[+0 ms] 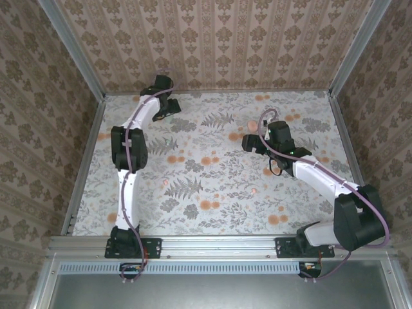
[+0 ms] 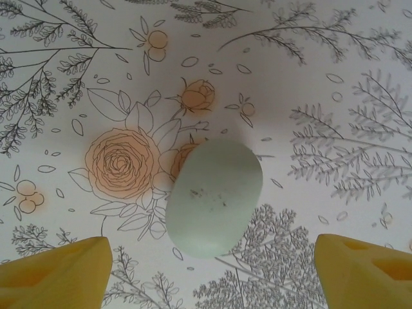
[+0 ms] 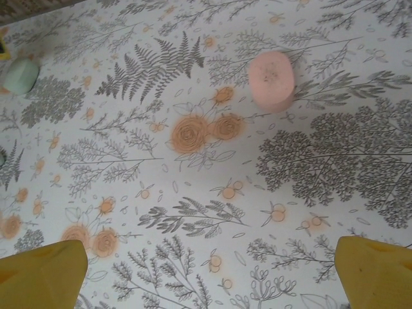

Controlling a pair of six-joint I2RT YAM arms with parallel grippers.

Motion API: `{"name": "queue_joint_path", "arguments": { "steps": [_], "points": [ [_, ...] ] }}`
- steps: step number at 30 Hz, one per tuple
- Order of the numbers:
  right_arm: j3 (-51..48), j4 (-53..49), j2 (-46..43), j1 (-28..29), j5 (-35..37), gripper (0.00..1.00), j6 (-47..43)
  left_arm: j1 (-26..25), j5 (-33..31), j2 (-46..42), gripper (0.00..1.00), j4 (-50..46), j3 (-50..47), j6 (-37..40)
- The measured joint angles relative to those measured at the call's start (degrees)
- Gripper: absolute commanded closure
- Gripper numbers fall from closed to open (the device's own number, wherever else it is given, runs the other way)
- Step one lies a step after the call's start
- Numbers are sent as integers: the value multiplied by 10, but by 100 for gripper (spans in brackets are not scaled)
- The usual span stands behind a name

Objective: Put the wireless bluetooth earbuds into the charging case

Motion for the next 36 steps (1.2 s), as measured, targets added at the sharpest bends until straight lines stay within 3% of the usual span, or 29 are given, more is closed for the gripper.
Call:
{"name": "queue_joint_path", "arguments": {
  "steps": [8,21,36],
  "points": [
    [-5,-8,-27,5,-9,0,7,0,-3,64,27,-24,109,-44],
    [-19,-10,-63,5,-16,0,8,-3,12,85,27,-50,123,-48],
    [-45,-22,-139,5,-19,0,10,-5,50,109,47,-53,122,-54]
  ]
}}
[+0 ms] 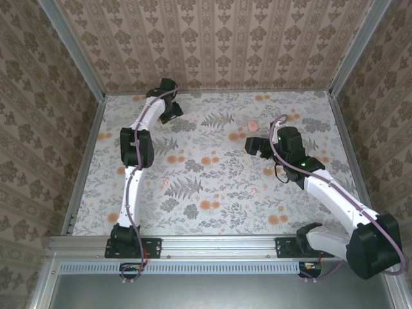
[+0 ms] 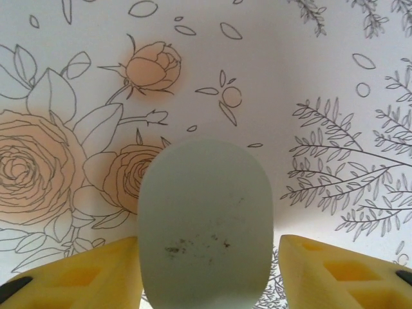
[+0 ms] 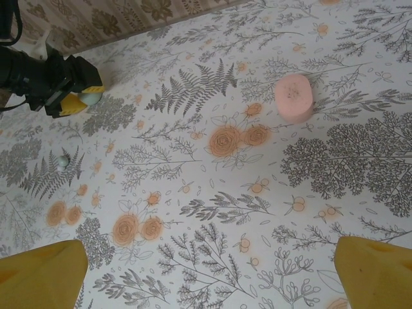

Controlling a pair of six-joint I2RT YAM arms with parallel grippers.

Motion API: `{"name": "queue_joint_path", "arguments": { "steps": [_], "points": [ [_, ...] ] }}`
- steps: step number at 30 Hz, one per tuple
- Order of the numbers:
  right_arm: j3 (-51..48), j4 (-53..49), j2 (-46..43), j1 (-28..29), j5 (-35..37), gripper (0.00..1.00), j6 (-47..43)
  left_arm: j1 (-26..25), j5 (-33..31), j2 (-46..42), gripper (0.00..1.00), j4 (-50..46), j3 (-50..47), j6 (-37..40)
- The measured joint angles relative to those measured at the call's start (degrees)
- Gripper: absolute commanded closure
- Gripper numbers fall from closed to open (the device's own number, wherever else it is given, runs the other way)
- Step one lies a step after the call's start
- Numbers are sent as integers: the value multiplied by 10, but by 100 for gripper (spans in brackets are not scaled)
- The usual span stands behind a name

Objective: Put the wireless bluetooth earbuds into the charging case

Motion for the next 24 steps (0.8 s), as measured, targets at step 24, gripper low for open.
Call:
{"name": "queue_joint_path", "arguments": {
  "steps": [24],
  "points": [
    [-31,-26,-58,0,0,0,31,-79,-28,-182,68,90,-294,106]
  ]
}}
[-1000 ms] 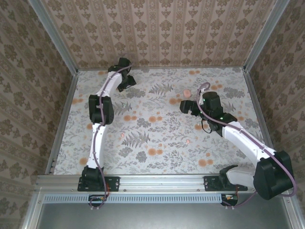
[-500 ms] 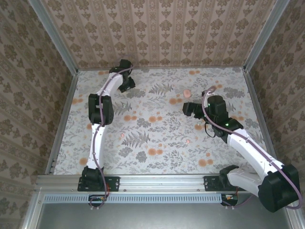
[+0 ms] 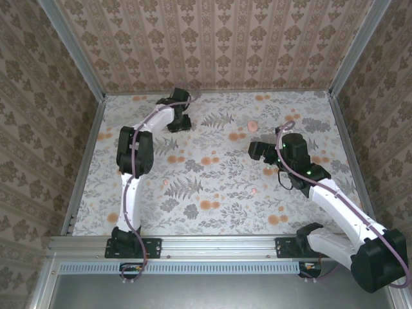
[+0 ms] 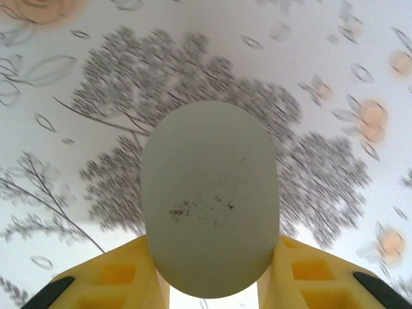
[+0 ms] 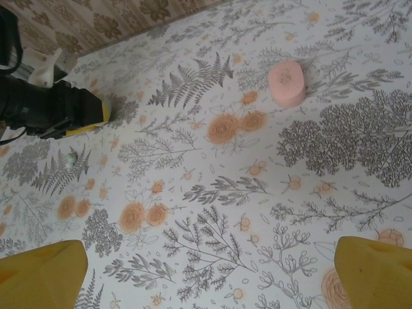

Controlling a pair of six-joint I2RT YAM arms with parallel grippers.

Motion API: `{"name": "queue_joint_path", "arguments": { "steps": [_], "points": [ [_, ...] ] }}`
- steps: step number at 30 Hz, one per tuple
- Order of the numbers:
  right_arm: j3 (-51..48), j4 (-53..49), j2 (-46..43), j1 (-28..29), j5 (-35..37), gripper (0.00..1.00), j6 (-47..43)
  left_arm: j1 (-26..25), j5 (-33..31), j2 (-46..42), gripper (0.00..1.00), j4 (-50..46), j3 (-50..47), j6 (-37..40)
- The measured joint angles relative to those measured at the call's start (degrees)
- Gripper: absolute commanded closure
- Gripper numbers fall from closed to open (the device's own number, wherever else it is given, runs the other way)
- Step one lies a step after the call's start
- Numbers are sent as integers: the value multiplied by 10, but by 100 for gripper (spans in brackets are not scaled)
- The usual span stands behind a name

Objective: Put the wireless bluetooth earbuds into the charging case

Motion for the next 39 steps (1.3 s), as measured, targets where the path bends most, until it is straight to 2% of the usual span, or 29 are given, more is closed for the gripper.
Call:
{"name": "queue_joint_path", "arguments": {
  "steps": [5,15,18,20,24,26,34,39],
  "points": [
    [3,-10,9,0,-1,0,10,-50,7,-59,68,37,-73,50],
    [22,-28,39,0,-15,0,22,-213,53,-167,66,96,-251,196],
    [22,-29,55,0,-24,0,24,-243,78,-198,65,99,-301,239],
    [22,-29,75,0,-35,0,24,-246,92,-220,60,104,-332,261],
    [35,-37,127,0,-70,0,24,-234,97,-261,41,113,-380,304],
    [46,-43,148,0,-89,0,23,-227,98,-276,36,118,-394,321],
    [71,-62,193,18,-140,0,23,-181,125,-346,28,162,-456,358],
    [81,-71,208,28,-150,0,23,-163,176,-395,27,226,-513,402]
  ]
}}
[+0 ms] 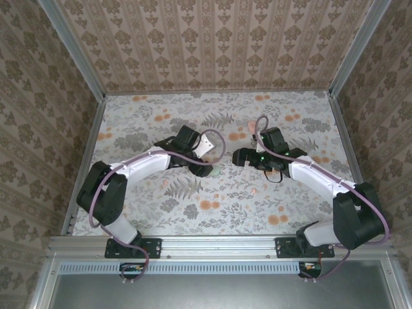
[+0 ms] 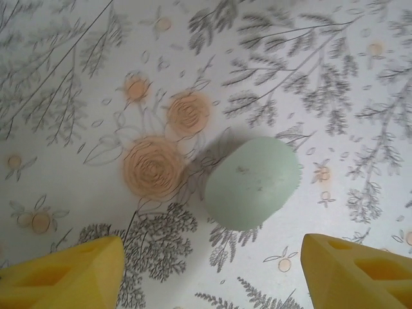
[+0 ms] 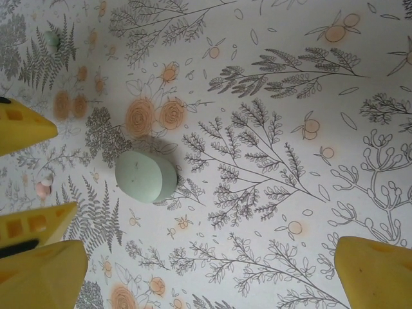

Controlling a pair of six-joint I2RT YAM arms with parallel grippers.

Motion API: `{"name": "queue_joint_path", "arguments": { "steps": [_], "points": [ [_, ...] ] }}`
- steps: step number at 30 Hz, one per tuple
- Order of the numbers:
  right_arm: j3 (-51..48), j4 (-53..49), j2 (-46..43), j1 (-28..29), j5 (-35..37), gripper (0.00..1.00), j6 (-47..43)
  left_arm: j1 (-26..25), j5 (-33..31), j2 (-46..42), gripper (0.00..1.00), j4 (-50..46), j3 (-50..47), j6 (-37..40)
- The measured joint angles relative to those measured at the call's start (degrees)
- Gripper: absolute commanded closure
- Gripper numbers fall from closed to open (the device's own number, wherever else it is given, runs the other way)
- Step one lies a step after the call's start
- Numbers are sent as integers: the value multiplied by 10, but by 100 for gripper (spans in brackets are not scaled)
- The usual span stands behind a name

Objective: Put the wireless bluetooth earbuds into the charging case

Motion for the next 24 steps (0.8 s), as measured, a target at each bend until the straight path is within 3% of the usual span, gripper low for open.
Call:
{"name": "queue_joint_path", "arguments": {
  "steps": [11,18,24],
  "points": [
    [-43,0,-30,1,7,0,25,-11,71,75,24,16,14,178],
    [-50,-1,-55,1,23,0,28,-4,86,148,25,-28,102,223],
    [-63,-2,-88,1,42,0,27,-17,90,162,24,-68,117,236]
  ]
}}
